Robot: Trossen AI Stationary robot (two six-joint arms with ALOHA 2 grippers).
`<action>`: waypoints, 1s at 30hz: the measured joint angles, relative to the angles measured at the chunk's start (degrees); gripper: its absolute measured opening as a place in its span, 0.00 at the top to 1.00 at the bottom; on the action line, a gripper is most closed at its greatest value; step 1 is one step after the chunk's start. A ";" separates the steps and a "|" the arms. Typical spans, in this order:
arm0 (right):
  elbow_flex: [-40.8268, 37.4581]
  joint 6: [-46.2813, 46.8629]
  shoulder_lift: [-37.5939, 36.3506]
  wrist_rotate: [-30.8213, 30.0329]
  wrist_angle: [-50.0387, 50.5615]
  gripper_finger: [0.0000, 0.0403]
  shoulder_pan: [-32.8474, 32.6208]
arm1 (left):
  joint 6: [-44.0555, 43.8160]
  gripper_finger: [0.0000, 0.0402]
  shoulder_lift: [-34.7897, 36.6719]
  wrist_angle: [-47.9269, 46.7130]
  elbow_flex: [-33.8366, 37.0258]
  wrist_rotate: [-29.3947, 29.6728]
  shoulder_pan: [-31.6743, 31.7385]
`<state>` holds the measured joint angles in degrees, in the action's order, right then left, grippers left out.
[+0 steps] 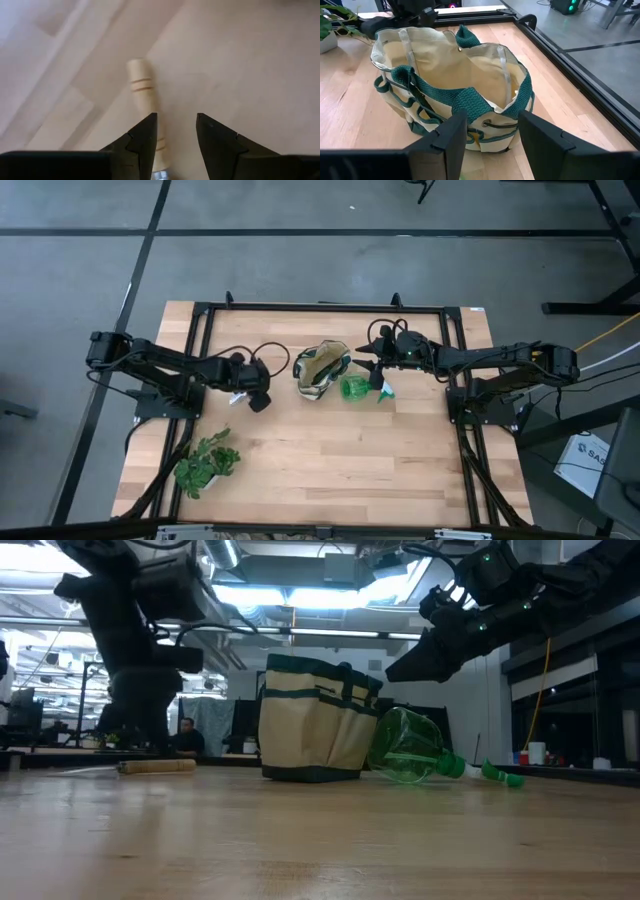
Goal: Pick & Place Garden tools in Gardening bag
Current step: Put the brown trowel into the light brown gardening bag
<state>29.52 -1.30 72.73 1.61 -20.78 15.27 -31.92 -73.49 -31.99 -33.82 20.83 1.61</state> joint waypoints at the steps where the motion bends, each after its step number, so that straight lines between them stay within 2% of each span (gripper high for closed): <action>1: 0.00 0.00 0.00 0.00 0.00 0.55 0.00 | -1.22 0.67 0.00 -0.90 0.00 0.59 0.00; 7: 0.00 0.00 0.00 0.00 0.02 0.55 0.02 | -9.01 0.67 0.00 -4.68 0.00 0.67 1.14; 16: 0.00 0.00 0.00 0.00 0.02 0.55 0.01 | -8.41 0.67 0.00 -4.58 0.00 -0.85 3.76; 30: 0.00 0.00 0.00 0.00 0.02 0.55 0.00 | -9.09 0.67 -0.02 -4.19 0.12 -1.39 3.87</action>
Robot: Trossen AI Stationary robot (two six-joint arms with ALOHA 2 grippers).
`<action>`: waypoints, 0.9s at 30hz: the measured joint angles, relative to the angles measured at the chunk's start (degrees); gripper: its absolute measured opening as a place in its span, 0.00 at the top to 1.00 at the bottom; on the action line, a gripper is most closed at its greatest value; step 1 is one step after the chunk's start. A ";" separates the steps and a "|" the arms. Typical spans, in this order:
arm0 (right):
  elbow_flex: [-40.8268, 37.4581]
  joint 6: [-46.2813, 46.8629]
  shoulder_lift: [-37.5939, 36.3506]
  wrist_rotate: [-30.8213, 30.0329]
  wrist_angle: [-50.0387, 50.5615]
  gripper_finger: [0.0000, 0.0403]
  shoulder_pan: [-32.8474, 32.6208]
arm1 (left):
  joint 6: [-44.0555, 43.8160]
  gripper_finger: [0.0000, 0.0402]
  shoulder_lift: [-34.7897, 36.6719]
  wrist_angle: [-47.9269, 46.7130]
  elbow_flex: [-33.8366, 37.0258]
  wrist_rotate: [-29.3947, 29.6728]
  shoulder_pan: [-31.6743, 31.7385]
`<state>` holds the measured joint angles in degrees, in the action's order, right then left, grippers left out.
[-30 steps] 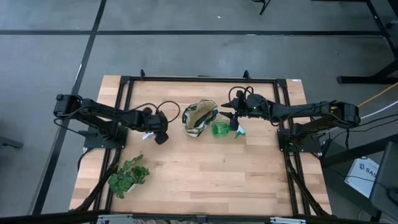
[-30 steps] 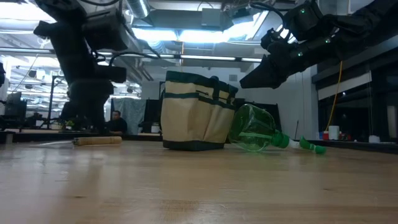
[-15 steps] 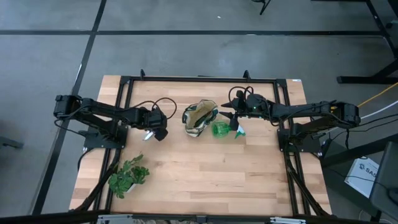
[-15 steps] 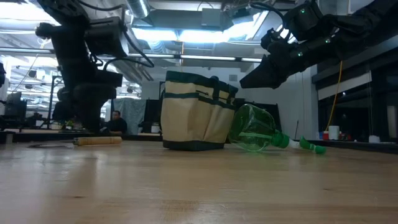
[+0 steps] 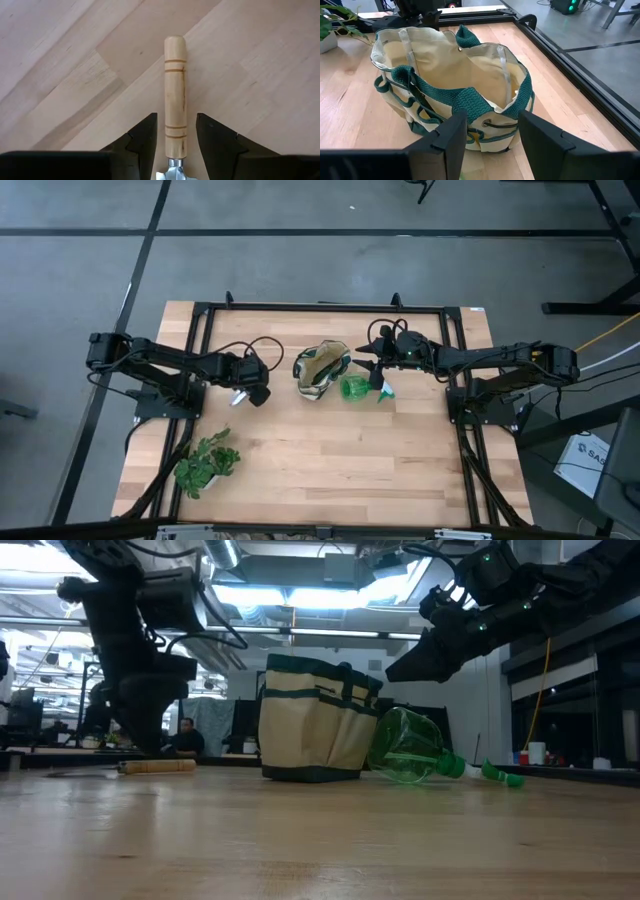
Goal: Pick & Place Garden tools in Gardening bag
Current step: Put the brown trowel into the light brown gardening bag
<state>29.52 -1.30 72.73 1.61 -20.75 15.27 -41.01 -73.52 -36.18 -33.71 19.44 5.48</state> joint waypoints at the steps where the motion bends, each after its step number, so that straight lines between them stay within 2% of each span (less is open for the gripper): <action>1: 0.00 0.00 0.00 0.01 0.00 0.55 0.01 | -0.34 0.67 0.00 0.27 0.18 0.00 0.00; 9: 0.00 0.00 0.00 0.00 0.00 0.55 0.02 | -3.18 0.67 -0.04 3.64 4.65 -0.18 0.40; 17: 0.00 0.00 0.00 0.00 0.00 0.55 0.01 | -3.28 0.68 0.13 6.40 6.39 -3.38 2.79; 27: 0.00 0.00 0.00 0.00 0.00 0.55 0.00 | -1.51 0.84 0.07 7.61 6.55 -4.22 3.04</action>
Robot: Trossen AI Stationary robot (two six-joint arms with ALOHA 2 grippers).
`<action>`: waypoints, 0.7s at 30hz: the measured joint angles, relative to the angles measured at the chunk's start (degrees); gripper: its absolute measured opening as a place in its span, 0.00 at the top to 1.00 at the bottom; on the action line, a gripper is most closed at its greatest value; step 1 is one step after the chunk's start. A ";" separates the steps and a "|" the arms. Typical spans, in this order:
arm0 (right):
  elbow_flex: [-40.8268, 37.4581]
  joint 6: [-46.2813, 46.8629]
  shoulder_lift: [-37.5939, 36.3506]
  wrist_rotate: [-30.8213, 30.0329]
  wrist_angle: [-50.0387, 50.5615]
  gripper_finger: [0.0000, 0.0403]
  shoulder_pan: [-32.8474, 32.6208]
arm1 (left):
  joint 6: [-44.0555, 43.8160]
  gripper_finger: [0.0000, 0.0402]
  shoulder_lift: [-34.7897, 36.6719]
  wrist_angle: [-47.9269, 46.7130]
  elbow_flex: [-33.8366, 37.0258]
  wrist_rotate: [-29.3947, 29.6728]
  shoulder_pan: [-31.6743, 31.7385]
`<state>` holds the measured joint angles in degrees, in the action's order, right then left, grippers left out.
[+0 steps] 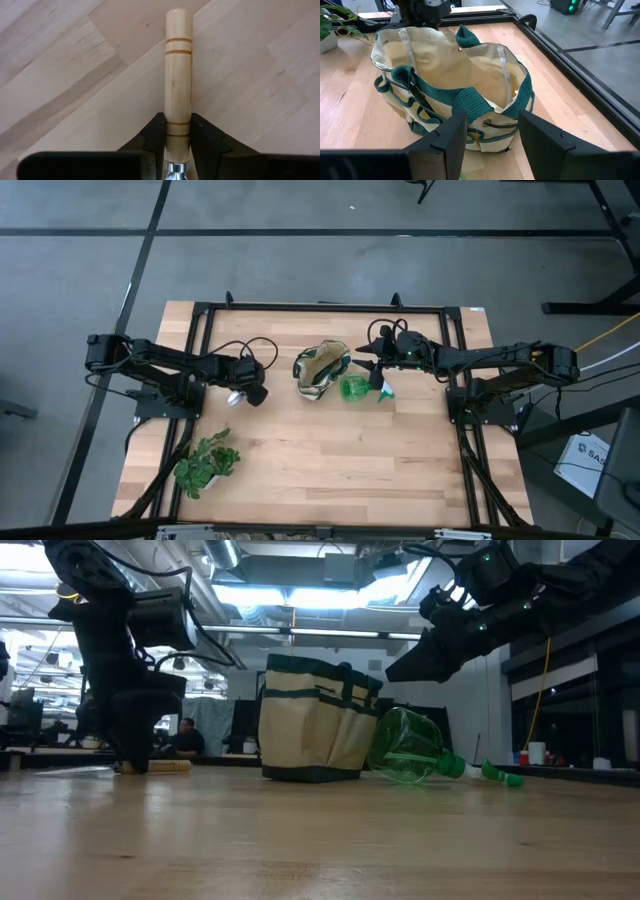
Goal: Pick & Place Garden tools in Gardening bag
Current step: Put the brown trowel into the light brown gardening bag
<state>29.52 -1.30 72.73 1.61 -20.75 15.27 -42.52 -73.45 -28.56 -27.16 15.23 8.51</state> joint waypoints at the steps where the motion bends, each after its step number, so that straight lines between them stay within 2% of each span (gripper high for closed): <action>1: 0.00 0.00 0.00 0.00 0.00 0.55 0.02 | 0.32 0.84 0.00 0.25 0.00 0.05 0.00; 6: 0.00 0.00 0.00 0.00 0.00 0.55 0.02 | 3.69 0.84 -0.09 2.23 0.12 0.60 0.02; 15: 0.00 0.00 0.00 0.02 0.00 0.55 0.00 | 12.58 0.84 -0.20 14.07 0.15 2.95 -0.59; 18: 0.00 0.00 0.00 0.02 0.00 0.55 0.00 | 13.23 0.84 0.24 14.70 0.15 3.31 -1.42; 21: 0.00 0.00 0.00 0.02 0.00 0.55 0.02 | 13.31 0.84 1.06 14.91 0.15 6.06 -2.17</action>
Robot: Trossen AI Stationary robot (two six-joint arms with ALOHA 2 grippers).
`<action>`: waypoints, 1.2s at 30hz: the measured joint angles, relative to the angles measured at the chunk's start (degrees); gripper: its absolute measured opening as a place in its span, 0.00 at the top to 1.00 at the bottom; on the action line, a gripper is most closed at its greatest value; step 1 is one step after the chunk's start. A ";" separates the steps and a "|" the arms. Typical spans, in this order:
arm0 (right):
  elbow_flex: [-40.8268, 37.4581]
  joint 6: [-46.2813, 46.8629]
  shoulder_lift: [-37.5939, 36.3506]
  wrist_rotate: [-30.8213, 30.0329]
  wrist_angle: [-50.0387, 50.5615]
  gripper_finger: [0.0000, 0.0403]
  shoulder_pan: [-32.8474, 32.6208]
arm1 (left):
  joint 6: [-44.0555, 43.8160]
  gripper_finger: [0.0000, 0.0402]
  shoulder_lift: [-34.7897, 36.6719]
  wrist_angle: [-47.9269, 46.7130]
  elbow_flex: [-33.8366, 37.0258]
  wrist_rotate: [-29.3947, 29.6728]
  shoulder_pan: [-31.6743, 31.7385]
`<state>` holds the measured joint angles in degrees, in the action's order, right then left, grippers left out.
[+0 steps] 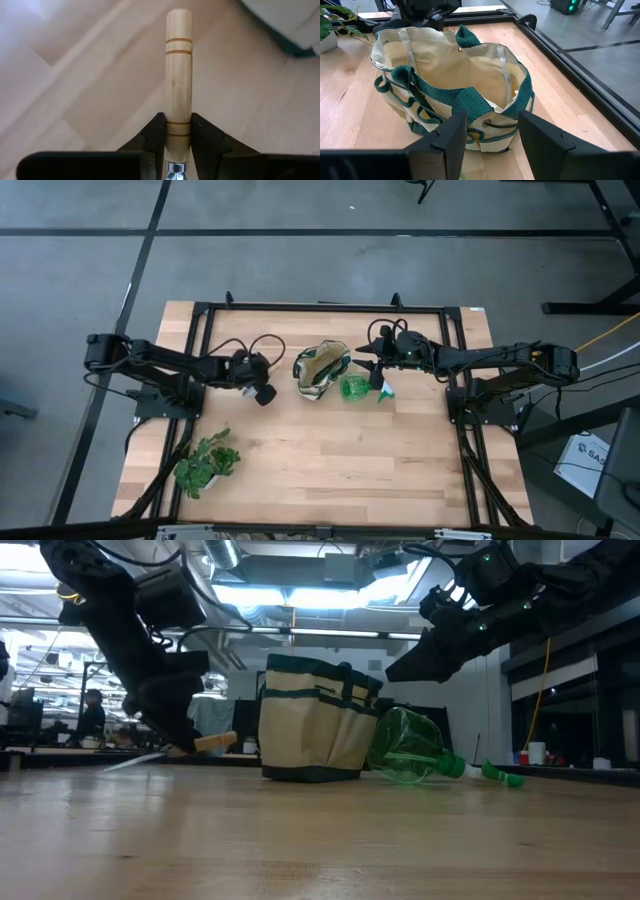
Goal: Pick & Place Garden tools in Gardening bag
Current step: Put the brown trowel into the light brown gardening bag
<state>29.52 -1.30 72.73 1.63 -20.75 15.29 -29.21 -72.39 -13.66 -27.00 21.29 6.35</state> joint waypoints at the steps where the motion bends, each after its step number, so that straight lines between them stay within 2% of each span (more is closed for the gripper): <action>1: 0.00 0.00 0.00 0.00 0.00 0.55 -0.01 | 0.00 0.84 0.35 0.19 0.00 1.02 -0.21; 11: 0.00 1.33 0.02 0.20 -0.71 0.55 0.00 | 2.99 0.84 3.69 5.91 -0.04 6.04 -3.14; 21: 0.00 0.62 0.02 7.45 -5.50 0.55 -0.07 | 11.98 0.84 6.86 15.93 -0.07 8.39 -6.36; 30: 0.00 -2.66 0.02 7.57 -16.42 0.55 -2.03 | 22.34 0.84 8.90 30.54 -0.11 8.12 -7.12; 36: 0.00 -5.73 0.02 7.56 -23.19 0.55 -3.93 | 25.90 0.84 8.90 39.00 -0.13 7.52 -7.06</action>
<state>29.52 -7.03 72.75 9.19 -43.94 11.36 -3.31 -63.48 25.35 -27.14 28.81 -0.71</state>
